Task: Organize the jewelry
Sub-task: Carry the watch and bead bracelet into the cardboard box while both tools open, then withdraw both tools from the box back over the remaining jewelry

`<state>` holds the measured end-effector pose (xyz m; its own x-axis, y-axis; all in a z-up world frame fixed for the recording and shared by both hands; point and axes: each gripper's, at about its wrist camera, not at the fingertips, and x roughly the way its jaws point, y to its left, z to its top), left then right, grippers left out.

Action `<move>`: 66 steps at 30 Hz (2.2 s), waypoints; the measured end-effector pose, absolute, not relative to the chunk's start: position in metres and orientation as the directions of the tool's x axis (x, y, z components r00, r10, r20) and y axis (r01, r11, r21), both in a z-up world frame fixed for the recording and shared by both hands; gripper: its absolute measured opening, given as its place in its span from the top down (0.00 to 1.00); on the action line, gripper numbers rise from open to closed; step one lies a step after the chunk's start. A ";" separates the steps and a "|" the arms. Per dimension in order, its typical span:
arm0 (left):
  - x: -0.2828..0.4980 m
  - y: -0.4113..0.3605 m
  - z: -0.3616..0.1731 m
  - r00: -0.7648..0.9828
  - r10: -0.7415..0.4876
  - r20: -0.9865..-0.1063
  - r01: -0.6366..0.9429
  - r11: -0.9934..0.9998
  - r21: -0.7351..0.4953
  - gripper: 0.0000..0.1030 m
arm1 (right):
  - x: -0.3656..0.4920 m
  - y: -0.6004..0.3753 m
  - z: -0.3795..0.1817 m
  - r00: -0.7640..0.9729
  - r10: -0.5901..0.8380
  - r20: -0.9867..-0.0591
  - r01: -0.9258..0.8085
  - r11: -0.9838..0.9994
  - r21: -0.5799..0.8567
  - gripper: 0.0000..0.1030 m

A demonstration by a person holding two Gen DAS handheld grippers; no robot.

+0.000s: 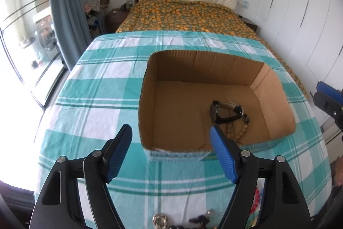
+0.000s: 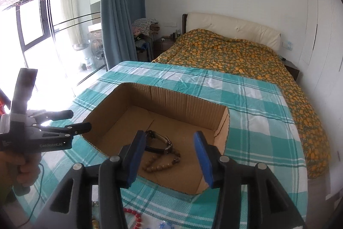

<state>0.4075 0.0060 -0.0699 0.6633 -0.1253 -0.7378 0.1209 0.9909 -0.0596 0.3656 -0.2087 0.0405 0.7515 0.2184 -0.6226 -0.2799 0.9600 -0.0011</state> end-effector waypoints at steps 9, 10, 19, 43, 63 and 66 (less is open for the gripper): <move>0.275 0.040 -0.066 0.737 -0.120 -0.665 0.110 0.992 -0.056 0.07 | 0.225 -0.219 0.071 0.843 0.177 -0.507 -0.253 0.964 -0.083 0.41; 0.262 0.041 -0.069 0.745 -0.108 -0.658 0.107 0.993 -0.042 0.05 | 0.213 -0.219 0.069 0.847 0.173 -0.502 -0.245 0.966 -0.082 0.40; 0.190 0.033 -0.117 0.701 -0.143 -0.699 0.140 0.988 -0.061 0.05 | 0.141 -0.220 0.015 0.822 0.151 -0.549 -0.181 0.983 -0.001 0.38; 0.171 0.026 -0.143 0.657 -0.132 -0.742 0.129 0.990 -0.063 0.02 | 0.115 -0.218 -0.037 0.754 0.152 -0.639 -0.148 0.987 0.060 0.38; 0.179 0.028 -0.151 0.634 -0.139 -0.761 0.109 0.990 -0.090 0.02 | 0.128 -0.227 -0.049 0.710 0.166 -0.684 -0.112 0.986 0.122 0.40; 0.180 0.026 -0.152 0.630 -0.140 -0.764 0.107 0.990 -0.093 0.02 | 0.130 -0.229 -0.052 0.701 0.167 -0.694 -0.105 0.986 0.132 0.41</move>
